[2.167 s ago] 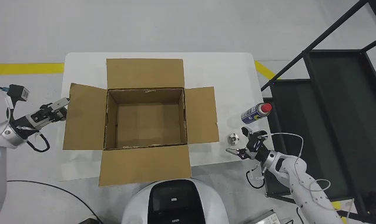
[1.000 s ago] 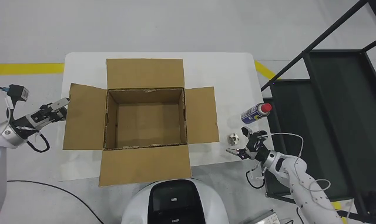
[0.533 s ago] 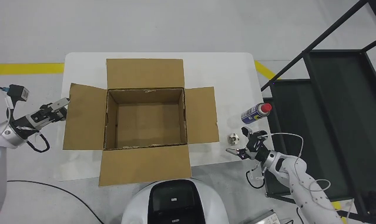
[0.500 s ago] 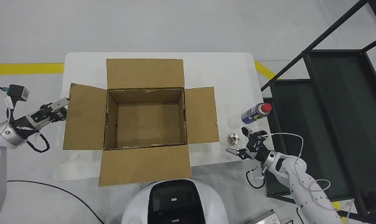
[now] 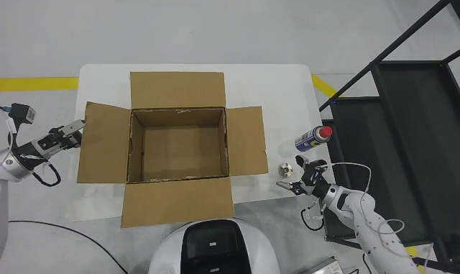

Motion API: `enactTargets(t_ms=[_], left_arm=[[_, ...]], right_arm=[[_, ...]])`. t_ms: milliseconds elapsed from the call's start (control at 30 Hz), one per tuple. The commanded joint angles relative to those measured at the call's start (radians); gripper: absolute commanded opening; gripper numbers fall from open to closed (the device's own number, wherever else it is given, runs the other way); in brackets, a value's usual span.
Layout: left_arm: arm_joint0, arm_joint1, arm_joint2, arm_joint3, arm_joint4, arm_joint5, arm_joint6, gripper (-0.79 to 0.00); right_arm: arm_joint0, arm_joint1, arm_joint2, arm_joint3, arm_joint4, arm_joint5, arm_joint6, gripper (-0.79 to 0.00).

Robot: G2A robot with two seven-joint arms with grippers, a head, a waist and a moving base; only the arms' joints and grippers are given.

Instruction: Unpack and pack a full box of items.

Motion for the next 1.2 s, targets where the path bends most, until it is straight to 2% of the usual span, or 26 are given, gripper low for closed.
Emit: enactTargets(t_ms=[0, 267, 433, 533, 767, 1167], left_arm=[[0.000, 0.000, 0.000, 0.000, 0.000, 0.000, 0.000, 0.000], [0.000, 0.000, 0.000, 0.000, 0.000, 0.000, 0.000, 0.000], [0.000, 0.000, 0.000, 0.000, 0.000, 0.000, 0.000, 0.000], [0.000, 0.000, 0.000, 0.000, 0.000, 0.000, 0.000, 0.000], [0.000, 0.000, 0.000, 0.000, 0.000, 0.000, 0.000, 0.000], [0.000, 0.000, 0.000, 0.000, 0.000, 0.000, 0.000, 0.000]], right_arm=[[0.000, 0.000, 0.000, 0.000, 0.000, 0.000, 0.000, 0.000], [0.005, 0.000, -0.004, 0.009, 0.008, -0.002, 0.019, 0.000], [0.039, 0.000, -0.019, 0.077, -0.027, 0.020, 0.034, 0.000], [0.065, -0.002, -0.042, 0.140, -0.038, 0.016, -0.003, 0.000], [0.108, -0.008, -0.090, 0.215, -0.094, 0.067, -0.060, 0.000], [0.160, -0.021, -0.138, 0.292, -0.096, 0.164, -0.079, 0.000]])
